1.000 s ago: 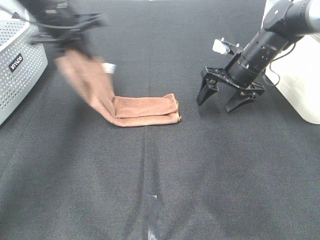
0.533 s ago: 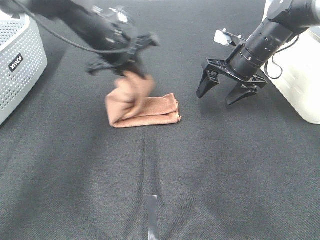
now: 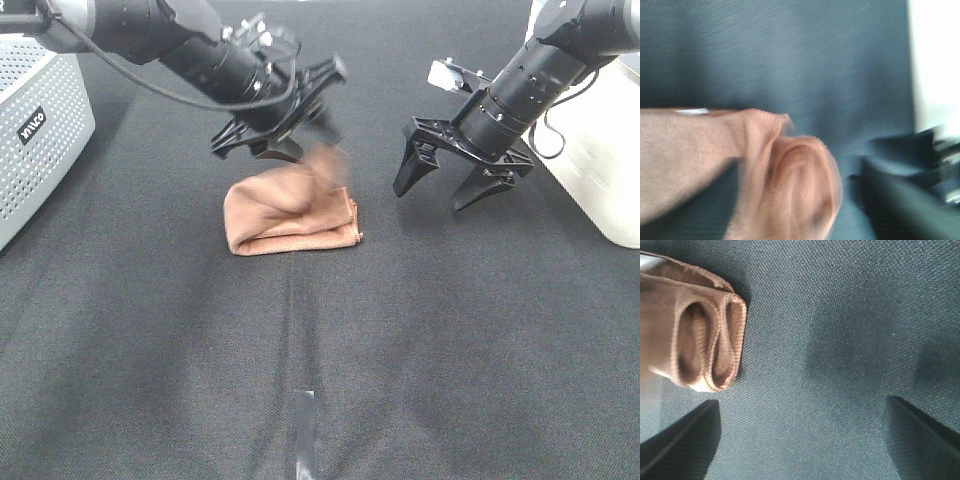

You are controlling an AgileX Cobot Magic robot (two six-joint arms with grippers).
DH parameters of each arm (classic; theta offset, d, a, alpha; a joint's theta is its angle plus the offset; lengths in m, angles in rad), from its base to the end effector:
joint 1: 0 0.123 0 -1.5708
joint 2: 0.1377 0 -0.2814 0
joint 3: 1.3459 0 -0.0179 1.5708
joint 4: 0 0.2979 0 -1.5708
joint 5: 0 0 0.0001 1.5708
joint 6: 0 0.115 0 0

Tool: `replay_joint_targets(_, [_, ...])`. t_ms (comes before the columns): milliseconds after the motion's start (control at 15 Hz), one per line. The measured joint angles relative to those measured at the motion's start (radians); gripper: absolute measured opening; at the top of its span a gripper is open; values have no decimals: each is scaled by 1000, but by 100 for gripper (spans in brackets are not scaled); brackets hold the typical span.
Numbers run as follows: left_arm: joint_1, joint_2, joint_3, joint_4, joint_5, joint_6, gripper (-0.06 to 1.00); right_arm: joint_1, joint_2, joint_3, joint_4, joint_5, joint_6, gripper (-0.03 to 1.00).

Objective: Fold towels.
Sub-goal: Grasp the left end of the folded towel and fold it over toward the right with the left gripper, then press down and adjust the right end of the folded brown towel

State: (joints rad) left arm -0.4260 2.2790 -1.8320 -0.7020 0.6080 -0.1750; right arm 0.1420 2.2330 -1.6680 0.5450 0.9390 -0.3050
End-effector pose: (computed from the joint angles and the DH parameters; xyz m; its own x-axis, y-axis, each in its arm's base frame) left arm 0.4982 -0.2727 0.1412 -0.9119 -0.3053 -0.2743 -0.0511 0.7475 -0.6623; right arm 0.4865 0.1182 0.0963 -0.9718 -0.1033 -0.2121 -0.1854 0.8903 0.4159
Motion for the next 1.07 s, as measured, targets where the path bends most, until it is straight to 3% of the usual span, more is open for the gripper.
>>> replay_joint_targets(133, [0, -1, 0, -60, -44, 7, 75, 0, 0, 0, 13, 0, 0, 82])
replay_joint_targets(267, [7, -9, -18, -47, -56, 61, 76, 0, -12, 0, 60, 5, -9, 82])
replay_joint_targets(600, [139, -93, -35, 98, -55, 116, 76, 11, -60, 0, 418, 46, -213, 82])
replay_joint_targets(733, [194, -106, -35, 115, -32, 116, 76, 63, -63, -2, 519, 35, -244, 82])
replay_joint_targets(867, [233, -108, -35, 117, 4, 116, 76, 151, -63, -2, 546, -26, -256, 81])
replay_joint_targets(1067, [244, -108, -35, 117, 23, 116, 76, 210, -43, -2, 629, -62, -263, 81])
